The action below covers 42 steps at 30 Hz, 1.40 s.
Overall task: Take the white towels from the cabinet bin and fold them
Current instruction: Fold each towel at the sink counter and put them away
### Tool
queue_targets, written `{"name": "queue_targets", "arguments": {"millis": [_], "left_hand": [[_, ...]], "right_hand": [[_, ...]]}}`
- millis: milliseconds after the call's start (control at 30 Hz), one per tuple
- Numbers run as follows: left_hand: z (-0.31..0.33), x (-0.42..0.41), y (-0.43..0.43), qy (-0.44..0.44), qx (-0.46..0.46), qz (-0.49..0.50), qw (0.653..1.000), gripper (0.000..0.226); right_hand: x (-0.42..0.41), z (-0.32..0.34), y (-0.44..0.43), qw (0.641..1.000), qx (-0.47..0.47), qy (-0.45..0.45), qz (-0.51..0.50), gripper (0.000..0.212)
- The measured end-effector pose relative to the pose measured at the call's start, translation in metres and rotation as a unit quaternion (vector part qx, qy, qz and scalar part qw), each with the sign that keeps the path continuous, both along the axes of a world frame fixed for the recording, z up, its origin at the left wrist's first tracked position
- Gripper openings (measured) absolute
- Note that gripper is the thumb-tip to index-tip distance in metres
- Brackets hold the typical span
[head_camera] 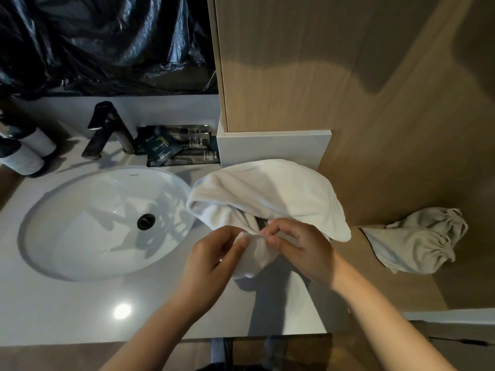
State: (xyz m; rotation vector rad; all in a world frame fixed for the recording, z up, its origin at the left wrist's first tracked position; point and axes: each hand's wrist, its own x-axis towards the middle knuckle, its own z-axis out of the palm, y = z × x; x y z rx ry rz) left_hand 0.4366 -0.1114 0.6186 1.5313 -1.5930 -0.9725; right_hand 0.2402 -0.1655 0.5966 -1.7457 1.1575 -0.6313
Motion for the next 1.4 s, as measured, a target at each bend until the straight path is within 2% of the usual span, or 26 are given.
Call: {"name": "queue_targets", "arguments": {"millis": [233,333,467,633,867,1167,1400], "left_hand": [[0.030,0.009,-0.020,0.003,-0.072,0.024,0.997,0.032],[0.046,0.006,-0.029,-0.010,-0.092,0.024,0.995,0.033],[0.069,0.003,-0.040,-0.035,-0.144,0.011,0.989,0.019],[0.097,0.012,-0.065,-0.051,-0.194,0.001,0.980,0.020],[0.138,0.019,-0.113,-0.060,-0.246,0.047,0.966,0.017],[0.183,0.030,-0.158,-0.108,-0.319,0.058,0.940,0.018],[0.185,0.022,-0.172,-0.106,-0.330,0.062,0.936,0.015]], "right_hand": [[0.016,0.038,-0.005,0.994,-0.067,-0.087,0.005,0.012],[0.013,0.061,-0.013,0.991,-0.112,-0.067,0.017,0.021],[0.010,0.078,-0.018,0.989,-0.146,-0.019,0.005,0.028],[0.001,0.091,-0.025,0.985,-0.169,-0.041,-0.013,0.037],[-0.020,0.133,-0.044,0.970,-0.215,-0.112,-0.034,0.044],[-0.053,0.183,-0.071,0.944,-0.318,-0.033,-0.084,0.039],[-0.068,0.189,-0.090,0.947,-0.302,0.002,-0.113,0.035]]}}
